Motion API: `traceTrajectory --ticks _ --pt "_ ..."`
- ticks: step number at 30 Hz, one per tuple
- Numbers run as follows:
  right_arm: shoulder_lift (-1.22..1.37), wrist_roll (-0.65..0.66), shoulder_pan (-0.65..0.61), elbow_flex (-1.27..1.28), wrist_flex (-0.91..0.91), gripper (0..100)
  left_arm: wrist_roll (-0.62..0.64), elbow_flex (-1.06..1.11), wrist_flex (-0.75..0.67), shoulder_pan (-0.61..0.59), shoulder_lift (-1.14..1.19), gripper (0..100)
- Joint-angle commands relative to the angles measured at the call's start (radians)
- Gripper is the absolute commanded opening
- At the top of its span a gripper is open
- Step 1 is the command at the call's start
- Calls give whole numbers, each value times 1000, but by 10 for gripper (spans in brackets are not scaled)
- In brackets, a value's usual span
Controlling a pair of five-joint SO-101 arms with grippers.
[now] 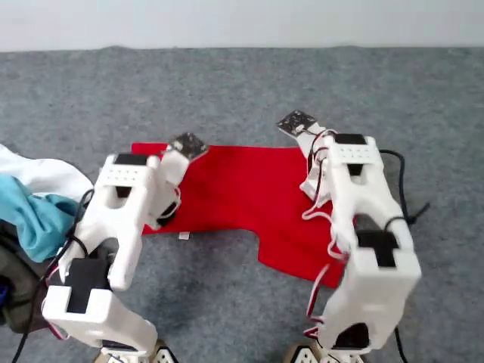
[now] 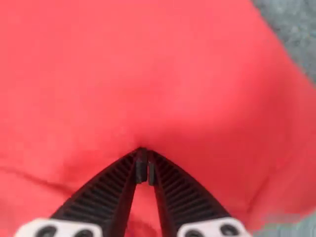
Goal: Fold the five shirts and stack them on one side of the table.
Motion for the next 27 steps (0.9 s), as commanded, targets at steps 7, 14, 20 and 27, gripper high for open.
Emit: traceTrajectory --ticks 7,14,20,27 --pt "237 -8 71 -445 211 9 -41 73 -81 -98 -14 15" --pt "240 -9 25 -612 418 11 -38 -7 57 -69 -120 15" --pt "240 -11 31 -795 659 11 11 -19 132 18 -345 15" --pt "48 -80 108 -802 687 10 118 -16 166 170 -427 20"
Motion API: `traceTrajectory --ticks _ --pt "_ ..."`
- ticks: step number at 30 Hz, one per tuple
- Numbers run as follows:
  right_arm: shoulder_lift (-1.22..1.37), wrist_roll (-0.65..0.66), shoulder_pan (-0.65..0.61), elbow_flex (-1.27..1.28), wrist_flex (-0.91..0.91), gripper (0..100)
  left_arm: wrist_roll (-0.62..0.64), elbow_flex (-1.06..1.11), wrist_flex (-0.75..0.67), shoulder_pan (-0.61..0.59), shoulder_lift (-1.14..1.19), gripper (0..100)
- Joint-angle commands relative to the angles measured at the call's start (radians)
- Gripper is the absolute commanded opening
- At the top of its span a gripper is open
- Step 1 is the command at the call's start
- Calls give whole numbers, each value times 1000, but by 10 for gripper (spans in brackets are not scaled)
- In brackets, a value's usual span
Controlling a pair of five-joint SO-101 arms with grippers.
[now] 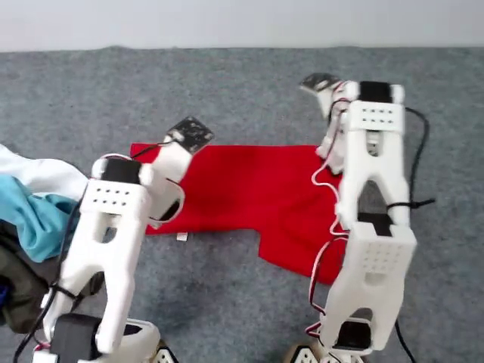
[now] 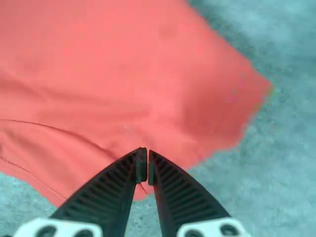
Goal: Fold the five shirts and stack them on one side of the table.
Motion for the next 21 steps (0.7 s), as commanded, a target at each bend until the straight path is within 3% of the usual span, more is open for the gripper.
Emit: traceTrajectory --ticks 1,7,14,17,21 --pt "-194 -17 51 5 44 10 51 -33 9 91 -28 32" --pt "-536 -15 171 299 44 11 120 -105 -11 262 103 109" --pt "-921 -9 400 651 39 12 120 -255 -6 496 301 115" --pt "-1033 -5 486 761 38 12 118 -315 -5 574 393 164" --pt "-1148 75 575 878 36 12 120 -409 -2 637 483 220"
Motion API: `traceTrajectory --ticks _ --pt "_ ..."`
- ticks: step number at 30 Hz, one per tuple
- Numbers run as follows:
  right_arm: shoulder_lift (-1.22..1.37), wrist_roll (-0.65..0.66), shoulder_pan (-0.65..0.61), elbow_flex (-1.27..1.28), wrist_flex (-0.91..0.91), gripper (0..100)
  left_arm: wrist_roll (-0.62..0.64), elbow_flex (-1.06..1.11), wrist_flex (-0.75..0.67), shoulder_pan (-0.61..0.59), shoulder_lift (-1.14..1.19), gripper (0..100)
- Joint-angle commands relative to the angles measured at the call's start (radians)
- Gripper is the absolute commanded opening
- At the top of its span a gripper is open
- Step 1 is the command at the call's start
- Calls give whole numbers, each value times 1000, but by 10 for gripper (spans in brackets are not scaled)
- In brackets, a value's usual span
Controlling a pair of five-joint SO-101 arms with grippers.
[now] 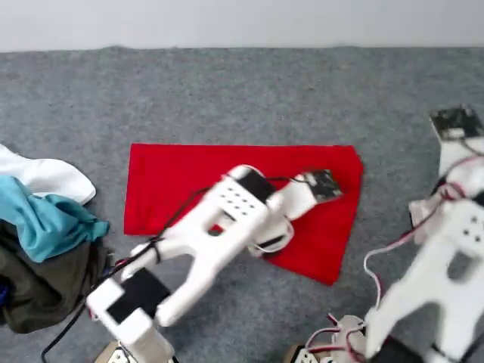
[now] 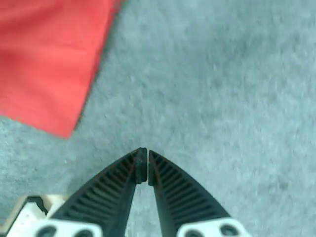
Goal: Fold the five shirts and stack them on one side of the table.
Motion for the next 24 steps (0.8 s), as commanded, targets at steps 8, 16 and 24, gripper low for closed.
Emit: traceTrajectory --ticks 8,16,24 --pt "-213 147 240 132 36 12 8 -228 26 161 153 243" --pt "-229 183 337 160 36 12 6 -326 18 173 307 242" --pt "-229 175 341 158 36 12 5 -450 25 172 443 130"
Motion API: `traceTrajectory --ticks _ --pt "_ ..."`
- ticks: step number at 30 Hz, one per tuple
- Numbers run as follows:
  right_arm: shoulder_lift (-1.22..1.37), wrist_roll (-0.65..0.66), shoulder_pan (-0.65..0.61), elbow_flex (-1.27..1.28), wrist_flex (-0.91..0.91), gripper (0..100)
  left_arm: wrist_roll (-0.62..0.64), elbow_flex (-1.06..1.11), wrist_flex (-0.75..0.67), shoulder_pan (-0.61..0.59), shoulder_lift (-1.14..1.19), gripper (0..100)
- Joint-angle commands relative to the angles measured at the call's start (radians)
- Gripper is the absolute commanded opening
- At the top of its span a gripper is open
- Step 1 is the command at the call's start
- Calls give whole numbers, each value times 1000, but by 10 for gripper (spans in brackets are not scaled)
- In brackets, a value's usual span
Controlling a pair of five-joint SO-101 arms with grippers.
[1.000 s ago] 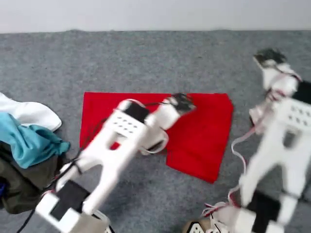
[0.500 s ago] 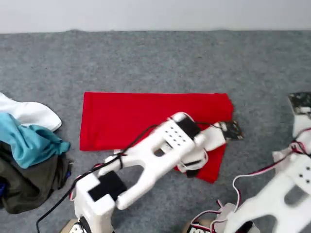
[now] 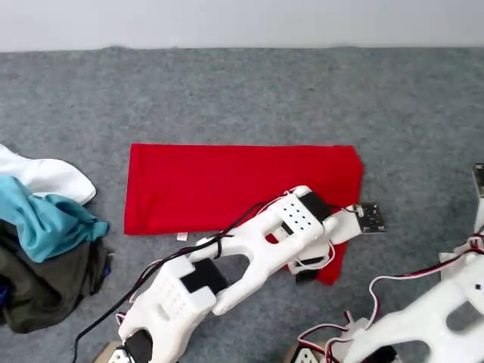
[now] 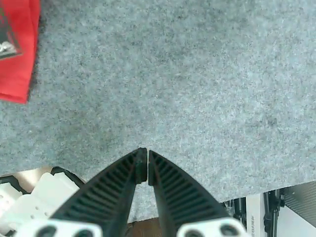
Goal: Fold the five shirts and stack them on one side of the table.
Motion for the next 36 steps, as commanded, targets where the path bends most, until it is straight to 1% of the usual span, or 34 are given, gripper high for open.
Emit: traceTrajectory --ticks 1,6,10,13,16,20,23,30,36 --pt "-30 2 8 -6 36 12 -6 -73 9 0 3 102" --pt "-30 2 8 -6 38 12 -60 -79 11 0 2 25" --pt "-30 2 8 -6 39 12 -60 -99 38 0 2 16" --pt "-30 2 8 -6 39 12 -60 -173 94 -5 2 16" --pt "-30 2 8 -6 39 12 -58 -282 147 -34 2 16" --pt "-30 2 8 -6 39 12 -58 -417 183 -86 9 16" --pt "-30 2 10 -6 39 12 -58 -455 172 -114 12 16" --pt "-30 2 10 -6 41 12 -60 -381 71 -133 14 17" --pt "-30 2 10 -6 41 12 -58 -371 26 -167 14 18"
